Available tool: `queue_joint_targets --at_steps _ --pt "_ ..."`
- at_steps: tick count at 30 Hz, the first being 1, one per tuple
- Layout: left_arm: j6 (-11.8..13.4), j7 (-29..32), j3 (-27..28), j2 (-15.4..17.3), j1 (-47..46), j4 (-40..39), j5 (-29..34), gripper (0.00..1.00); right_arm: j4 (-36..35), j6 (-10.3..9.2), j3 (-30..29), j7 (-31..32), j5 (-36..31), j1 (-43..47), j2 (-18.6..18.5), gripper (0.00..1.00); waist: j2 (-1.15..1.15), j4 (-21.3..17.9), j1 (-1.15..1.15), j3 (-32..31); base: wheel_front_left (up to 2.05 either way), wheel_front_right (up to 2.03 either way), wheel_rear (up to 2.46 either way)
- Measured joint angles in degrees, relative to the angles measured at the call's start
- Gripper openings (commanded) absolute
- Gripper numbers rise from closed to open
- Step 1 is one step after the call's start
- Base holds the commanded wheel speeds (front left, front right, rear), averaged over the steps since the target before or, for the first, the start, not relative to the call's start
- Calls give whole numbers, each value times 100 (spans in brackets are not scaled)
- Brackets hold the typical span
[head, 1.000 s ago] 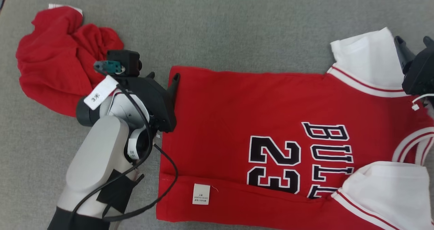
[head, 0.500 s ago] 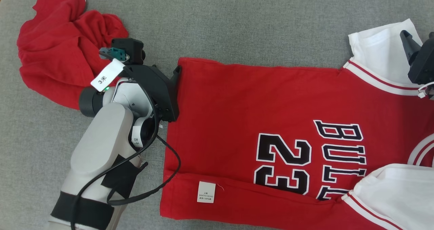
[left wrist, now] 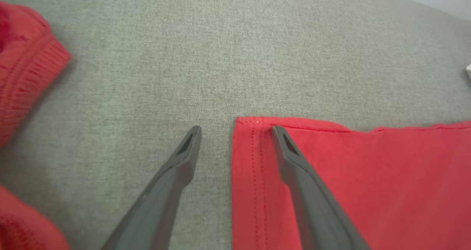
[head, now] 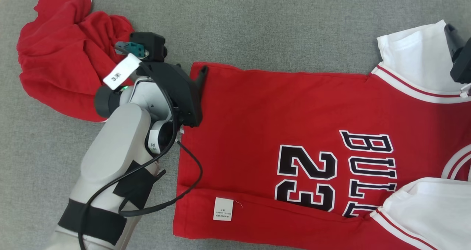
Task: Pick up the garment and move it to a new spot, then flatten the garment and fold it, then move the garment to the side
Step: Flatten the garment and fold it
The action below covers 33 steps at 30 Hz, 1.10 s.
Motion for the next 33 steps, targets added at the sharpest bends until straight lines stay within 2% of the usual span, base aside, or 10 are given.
queue_joint_targets --at_steps 7,27,28,30,33 --pt "2 -75 -377 -11 -81 -66 -354 100 119 -53 -9 -97 -4 -122 3 100 0 -44 0 -17 0 0 0" --pt "110 -125 -610 -11 -260 155 -725 100 625 -92 -120 -62 162 -292 123 100 -1 -2 0 69 0 0 0" --pt "110 -125 -623 -12 -291 172 -733 100 670 -92 -121 -43 166 -326 121 99 -1 12 0 73 0 0 0" --pt "116 -126 -694 -12 -320 174 -765 100 717 -92 -121 -22 194 -388 104 85 -1 43 0 83 0 0 0" --pt "126 -152 -734 -14 -320 198 -812 100 806 -92 -82 38 197 -449 98 72 -1 87 0 92 0 0 0"
